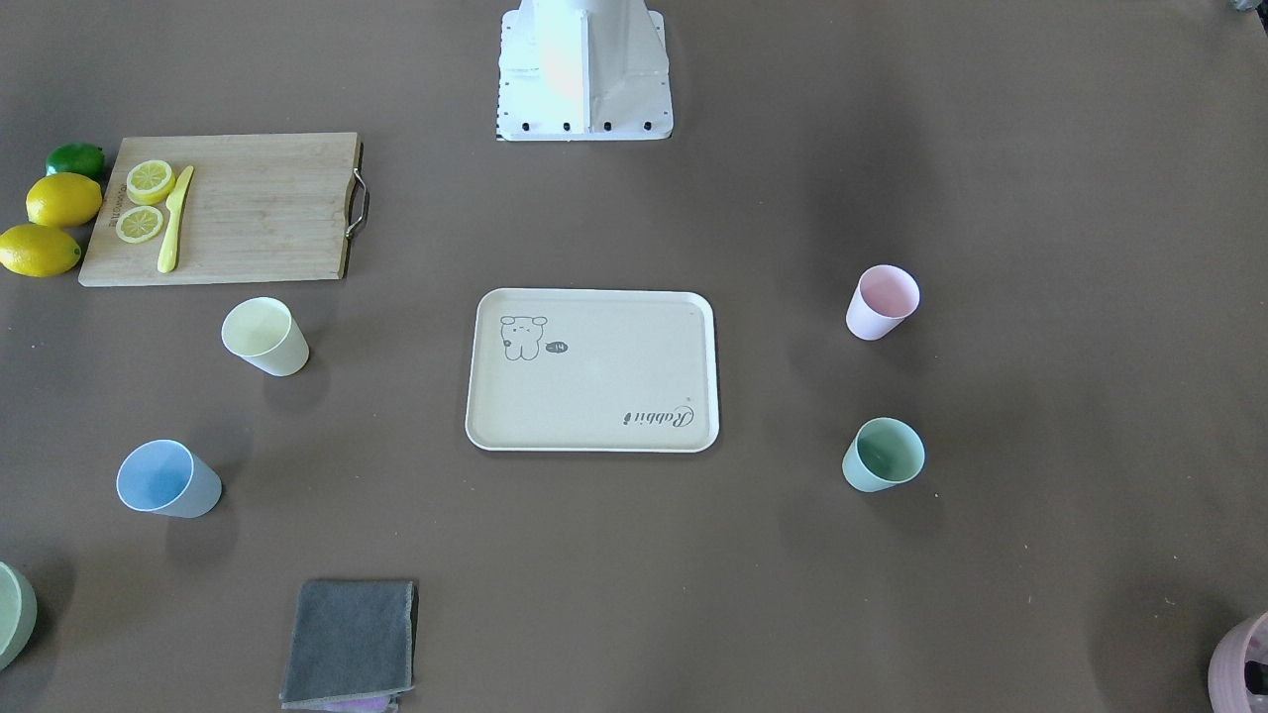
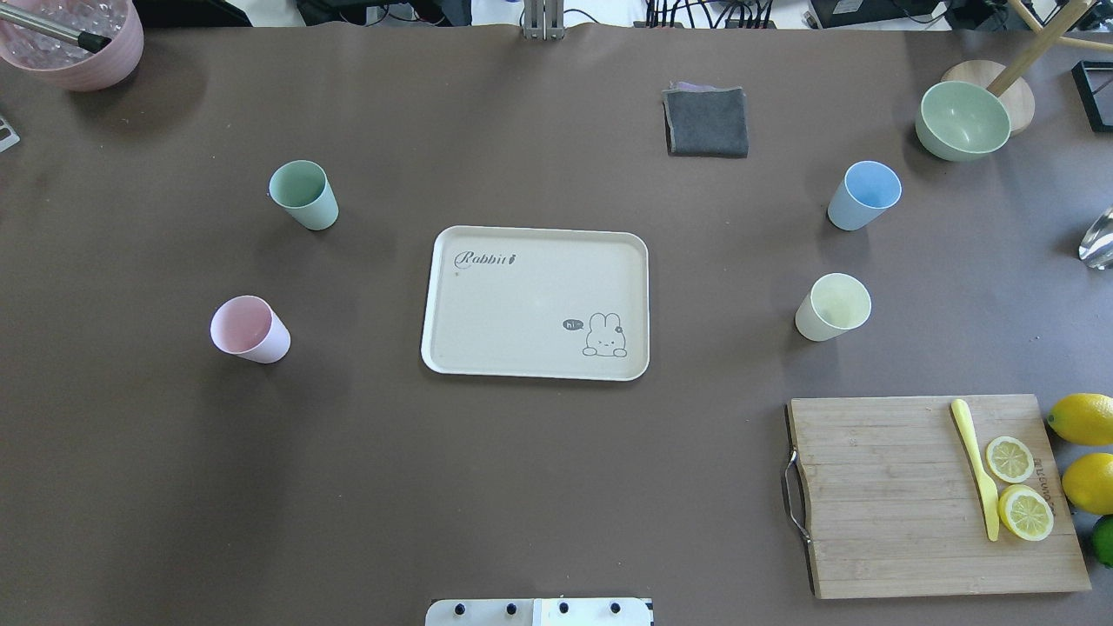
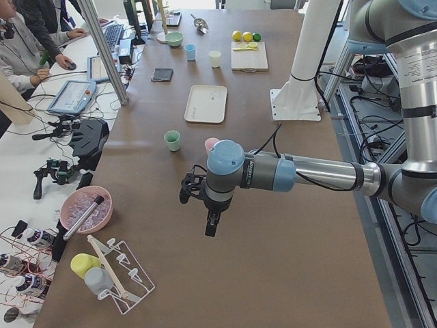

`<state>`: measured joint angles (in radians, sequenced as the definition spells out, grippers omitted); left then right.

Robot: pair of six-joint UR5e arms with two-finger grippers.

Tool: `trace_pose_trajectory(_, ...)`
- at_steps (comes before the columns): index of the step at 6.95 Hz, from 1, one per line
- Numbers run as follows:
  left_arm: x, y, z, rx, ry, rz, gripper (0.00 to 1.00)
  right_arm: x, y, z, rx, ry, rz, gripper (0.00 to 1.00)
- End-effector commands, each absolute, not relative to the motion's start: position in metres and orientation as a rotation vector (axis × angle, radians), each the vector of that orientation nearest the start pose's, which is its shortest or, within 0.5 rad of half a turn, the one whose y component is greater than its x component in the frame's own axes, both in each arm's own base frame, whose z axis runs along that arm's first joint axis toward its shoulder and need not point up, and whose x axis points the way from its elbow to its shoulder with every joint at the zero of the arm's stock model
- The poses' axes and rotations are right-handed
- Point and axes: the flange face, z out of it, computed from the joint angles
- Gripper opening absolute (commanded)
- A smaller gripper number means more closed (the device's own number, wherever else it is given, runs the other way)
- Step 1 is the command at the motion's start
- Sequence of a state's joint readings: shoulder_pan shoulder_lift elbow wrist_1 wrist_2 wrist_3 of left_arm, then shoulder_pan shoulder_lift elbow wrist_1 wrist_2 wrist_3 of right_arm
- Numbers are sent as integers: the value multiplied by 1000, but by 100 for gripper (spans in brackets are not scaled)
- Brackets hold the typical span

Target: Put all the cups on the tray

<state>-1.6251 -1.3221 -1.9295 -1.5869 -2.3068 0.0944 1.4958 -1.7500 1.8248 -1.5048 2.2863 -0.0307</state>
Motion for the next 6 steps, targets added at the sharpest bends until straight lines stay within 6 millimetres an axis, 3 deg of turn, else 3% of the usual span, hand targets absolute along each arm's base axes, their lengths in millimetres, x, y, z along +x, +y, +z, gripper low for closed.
trace_pose_trajectory(1, -88, -387, 594, 176, 724, 90, 98, 36, -429, 611, 123, -717, -154, 100)
trace_pose_trajectory(6, -89, -387, 595, 183, 722, 79, 98, 27, -430, 603, 121, -794, -164, 100)
